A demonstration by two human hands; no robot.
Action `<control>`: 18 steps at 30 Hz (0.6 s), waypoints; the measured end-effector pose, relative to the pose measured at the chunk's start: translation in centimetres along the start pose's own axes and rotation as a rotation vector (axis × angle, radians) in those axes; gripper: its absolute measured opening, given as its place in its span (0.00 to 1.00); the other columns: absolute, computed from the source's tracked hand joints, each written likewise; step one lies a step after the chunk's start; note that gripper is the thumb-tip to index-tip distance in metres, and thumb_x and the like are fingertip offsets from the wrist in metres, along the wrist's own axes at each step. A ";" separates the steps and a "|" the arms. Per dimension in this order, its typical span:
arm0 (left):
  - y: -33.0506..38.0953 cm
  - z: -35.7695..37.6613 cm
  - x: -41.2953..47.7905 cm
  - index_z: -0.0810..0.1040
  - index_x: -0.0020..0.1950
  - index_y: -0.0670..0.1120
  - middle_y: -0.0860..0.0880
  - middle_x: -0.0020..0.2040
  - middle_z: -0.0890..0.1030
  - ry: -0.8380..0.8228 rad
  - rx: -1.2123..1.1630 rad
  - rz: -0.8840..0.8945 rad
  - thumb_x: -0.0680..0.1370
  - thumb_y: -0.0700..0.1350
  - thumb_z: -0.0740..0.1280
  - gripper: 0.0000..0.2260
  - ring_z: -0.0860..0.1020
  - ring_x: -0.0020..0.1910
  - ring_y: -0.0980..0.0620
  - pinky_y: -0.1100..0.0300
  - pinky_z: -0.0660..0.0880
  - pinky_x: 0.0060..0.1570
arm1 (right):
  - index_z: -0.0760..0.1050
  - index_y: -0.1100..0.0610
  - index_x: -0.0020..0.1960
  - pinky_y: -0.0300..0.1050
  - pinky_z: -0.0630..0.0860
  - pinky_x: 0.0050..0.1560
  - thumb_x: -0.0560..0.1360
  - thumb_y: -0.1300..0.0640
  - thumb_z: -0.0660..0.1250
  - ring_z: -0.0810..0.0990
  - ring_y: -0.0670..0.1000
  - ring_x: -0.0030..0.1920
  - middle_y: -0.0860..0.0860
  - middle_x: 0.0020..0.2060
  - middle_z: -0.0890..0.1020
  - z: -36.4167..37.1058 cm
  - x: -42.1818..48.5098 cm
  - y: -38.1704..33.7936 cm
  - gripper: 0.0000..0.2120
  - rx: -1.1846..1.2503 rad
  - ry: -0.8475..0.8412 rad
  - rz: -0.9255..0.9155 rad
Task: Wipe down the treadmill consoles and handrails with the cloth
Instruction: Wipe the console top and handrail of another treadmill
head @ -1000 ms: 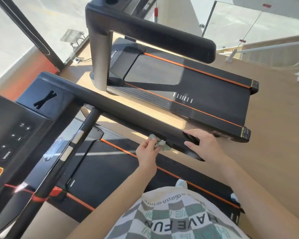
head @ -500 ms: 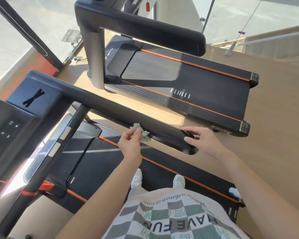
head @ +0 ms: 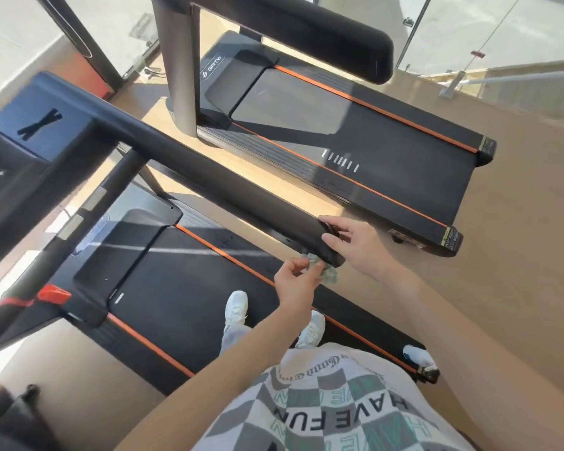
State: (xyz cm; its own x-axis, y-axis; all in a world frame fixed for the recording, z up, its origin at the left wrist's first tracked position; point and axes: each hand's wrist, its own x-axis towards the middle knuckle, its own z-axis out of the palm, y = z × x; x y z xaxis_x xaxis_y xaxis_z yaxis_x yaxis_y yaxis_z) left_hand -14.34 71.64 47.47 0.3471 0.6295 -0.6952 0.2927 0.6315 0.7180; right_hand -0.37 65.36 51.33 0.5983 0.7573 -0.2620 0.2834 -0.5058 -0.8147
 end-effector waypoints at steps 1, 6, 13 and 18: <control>0.0 0.0 0.0 0.80 0.46 0.44 0.40 0.52 0.83 0.002 -0.021 -0.016 0.75 0.37 0.76 0.06 0.85 0.52 0.43 0.49 0.83 0.53 | 0.77 0.49 0.68 0.47 0.77 0.65 0.79 0.54 0.69 0.79 0.47 0.62 0.46 0.61 0.82 -0.1 0.0 0.1 0.18 0.000 0.002 -0.005; 2.0 -1.6 1.9 0.80 0.54 0.42 0.43 0.53 0.84 0.114 -0.172 -0.059 0.78 0.39 0.73 0.07 0.85 0.52 0.48 0.53 0.83 0.55 | 0.76 0.48 0.70 0.46 0.77 0.64 0.80 0.53 0.68 0.77 0.48 0.64 0.47 0.64 0.80 -0.1 -0.3 -0.3 0.18 -0.008 -0.002 0.015; 6.1 -4.0 5.1 0.79 0.52 0.48 0.46 0.55 0.82 0.275 -0.249 -0.043 0.79 0.41 0.72 0.04 0.83 0.55 0.50 0.56 0.81 0.58 | 0.73 0.49 0.72 0.37 0.73 0.60 0.81 0.54 0.67 0.76 0.50 0.66 0.48 0.65 0.79 0.4 -0.8 -0.7 0.20 -0.051 0.018 0.028; 4.4 -2.2 3.7 0.79 0.54 0.46 0.46 0.55 0.82 0.219 -0.193 -0.137 0.79 0.40 0.72 0.06 0.83 0.54 0.49 0.53 0.82 0.55 | 0.72 0.51 0.73 0.36 0.71 0.61 0.81 0.56 0.66 0.76 0.48 0.65 0.48 0.65 0.79 1.0 -1.1 -0.9 0.20 -0.088 0.052 0.010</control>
State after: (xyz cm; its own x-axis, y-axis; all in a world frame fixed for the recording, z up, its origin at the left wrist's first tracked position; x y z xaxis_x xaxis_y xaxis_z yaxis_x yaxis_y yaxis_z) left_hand -13.71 77.75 48.02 0.1104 0.6014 -0.7913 0.1417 0.7785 0.6114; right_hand -2.09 65.41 51.86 0.6387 0.7307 -0.2413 0.3404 -0.5495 -0.7630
